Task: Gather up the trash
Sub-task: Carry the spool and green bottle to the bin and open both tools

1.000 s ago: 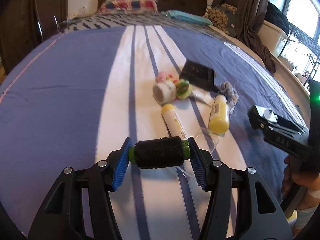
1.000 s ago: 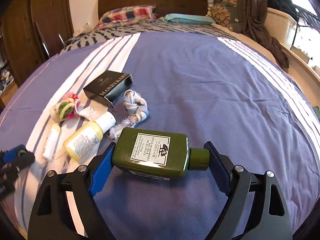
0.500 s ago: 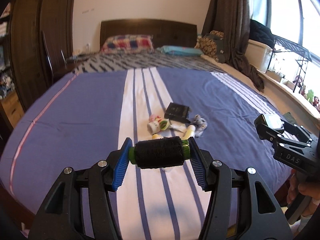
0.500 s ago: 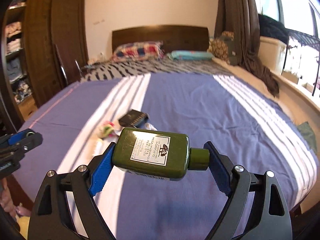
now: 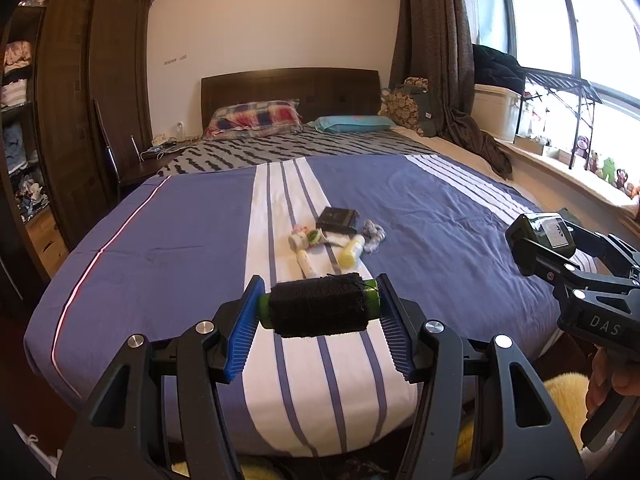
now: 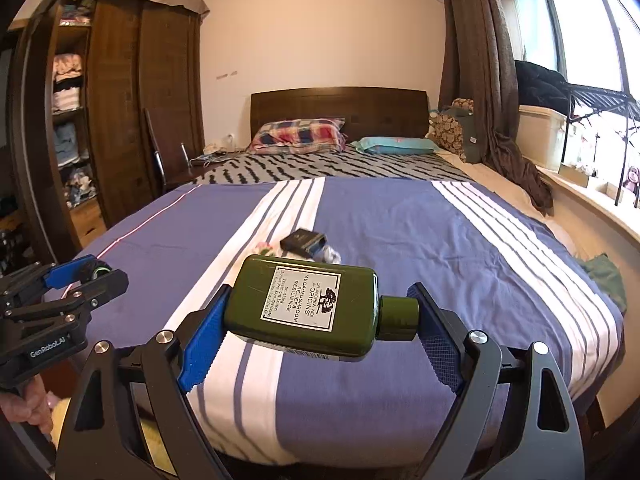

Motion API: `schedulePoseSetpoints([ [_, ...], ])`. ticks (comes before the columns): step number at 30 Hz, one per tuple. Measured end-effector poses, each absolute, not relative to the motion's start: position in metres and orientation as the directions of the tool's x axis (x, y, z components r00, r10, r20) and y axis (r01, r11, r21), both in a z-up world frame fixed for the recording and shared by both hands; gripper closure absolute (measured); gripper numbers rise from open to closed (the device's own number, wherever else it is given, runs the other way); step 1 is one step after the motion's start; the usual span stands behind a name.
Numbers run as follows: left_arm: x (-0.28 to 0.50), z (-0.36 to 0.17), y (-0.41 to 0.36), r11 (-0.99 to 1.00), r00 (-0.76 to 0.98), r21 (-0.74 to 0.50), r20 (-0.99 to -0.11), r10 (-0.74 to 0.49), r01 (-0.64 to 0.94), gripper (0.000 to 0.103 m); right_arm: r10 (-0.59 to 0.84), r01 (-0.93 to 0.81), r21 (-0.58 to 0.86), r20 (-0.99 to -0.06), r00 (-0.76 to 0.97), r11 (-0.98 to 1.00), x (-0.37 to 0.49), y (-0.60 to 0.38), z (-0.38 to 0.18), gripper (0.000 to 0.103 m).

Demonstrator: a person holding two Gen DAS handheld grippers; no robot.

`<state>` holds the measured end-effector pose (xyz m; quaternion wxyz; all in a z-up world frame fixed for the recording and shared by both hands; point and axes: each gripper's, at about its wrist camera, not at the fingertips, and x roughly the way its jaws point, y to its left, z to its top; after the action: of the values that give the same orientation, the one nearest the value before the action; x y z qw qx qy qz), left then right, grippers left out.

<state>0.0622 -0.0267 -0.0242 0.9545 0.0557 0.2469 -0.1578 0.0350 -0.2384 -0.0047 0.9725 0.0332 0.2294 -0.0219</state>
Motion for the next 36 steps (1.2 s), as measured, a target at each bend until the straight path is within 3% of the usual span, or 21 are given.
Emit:
schedulePoseSetpoints([
  [6,0.045,-0.067,-0.027,0.941,0.777,0.005,-0.565,-0.277,0.339,0.049,-0.015,0.058,0.070,-0.499,0.866,0.996,0.014,-0.234,-0.038,0.016],
  [21,0.032,-0.212,-0.027,0.943,0.544,-0.051,-0.806,-0.234,0.330,0.049,0.028,0.056,0.088,-0.741,0.671,0.995,0.002,-0.221,-0.166,0.016],
  [36,0.052,-0.298,-0.033,0.936,0.328,-0.069,-0.926,-0.189,0.344,0.049,0.082,0.037,0.113,-0.873,0.481,0.993,0.014,-0.207,-0.251,0.016],
])
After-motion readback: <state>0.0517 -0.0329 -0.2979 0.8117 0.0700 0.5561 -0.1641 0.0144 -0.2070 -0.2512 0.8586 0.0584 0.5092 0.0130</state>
